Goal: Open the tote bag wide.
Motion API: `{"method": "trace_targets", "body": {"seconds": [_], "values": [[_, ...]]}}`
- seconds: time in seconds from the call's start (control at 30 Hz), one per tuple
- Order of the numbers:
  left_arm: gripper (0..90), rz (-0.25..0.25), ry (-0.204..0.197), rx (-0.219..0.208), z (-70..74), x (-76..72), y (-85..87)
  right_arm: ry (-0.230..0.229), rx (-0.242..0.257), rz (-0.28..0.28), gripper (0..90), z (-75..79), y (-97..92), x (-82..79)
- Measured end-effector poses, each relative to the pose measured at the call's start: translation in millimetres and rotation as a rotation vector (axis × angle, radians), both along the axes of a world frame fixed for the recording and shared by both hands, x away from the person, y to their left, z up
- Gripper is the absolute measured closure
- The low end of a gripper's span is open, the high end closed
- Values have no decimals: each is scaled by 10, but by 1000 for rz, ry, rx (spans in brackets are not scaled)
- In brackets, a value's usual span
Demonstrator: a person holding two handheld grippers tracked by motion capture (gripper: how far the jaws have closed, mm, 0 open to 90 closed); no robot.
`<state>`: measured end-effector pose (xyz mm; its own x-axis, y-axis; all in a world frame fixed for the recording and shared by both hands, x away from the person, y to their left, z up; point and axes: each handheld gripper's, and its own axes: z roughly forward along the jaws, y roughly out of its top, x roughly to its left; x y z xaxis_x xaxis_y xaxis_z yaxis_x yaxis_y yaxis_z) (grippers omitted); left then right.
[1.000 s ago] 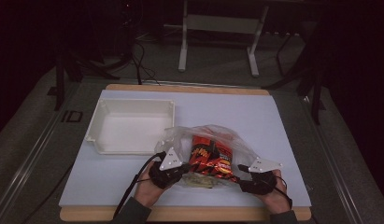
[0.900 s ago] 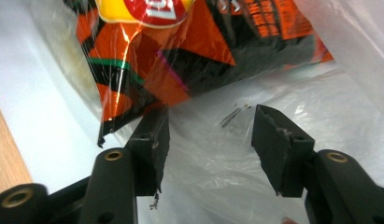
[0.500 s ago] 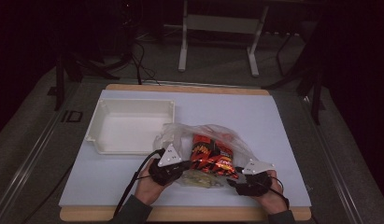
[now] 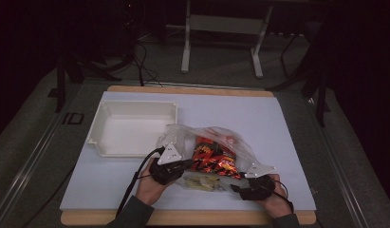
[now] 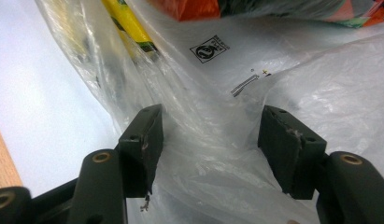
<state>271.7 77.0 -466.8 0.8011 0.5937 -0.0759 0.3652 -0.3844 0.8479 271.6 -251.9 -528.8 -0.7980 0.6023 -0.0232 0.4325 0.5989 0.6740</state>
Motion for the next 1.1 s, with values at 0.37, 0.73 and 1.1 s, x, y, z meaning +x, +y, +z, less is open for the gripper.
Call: {"method": "trace_targets", "body": {"seconds": [0.37,0.73,1.1], "values": [[889,-12,-22,10,56,1,-20,-135,63,-28,390,262,54,-70],[554,-57,-105,5,55,2,80,-227,122,-71,410,470,77,-34],[206,-122,-144,44,-61,116,-25,-223,137,-103,423,523,36,26]]}}
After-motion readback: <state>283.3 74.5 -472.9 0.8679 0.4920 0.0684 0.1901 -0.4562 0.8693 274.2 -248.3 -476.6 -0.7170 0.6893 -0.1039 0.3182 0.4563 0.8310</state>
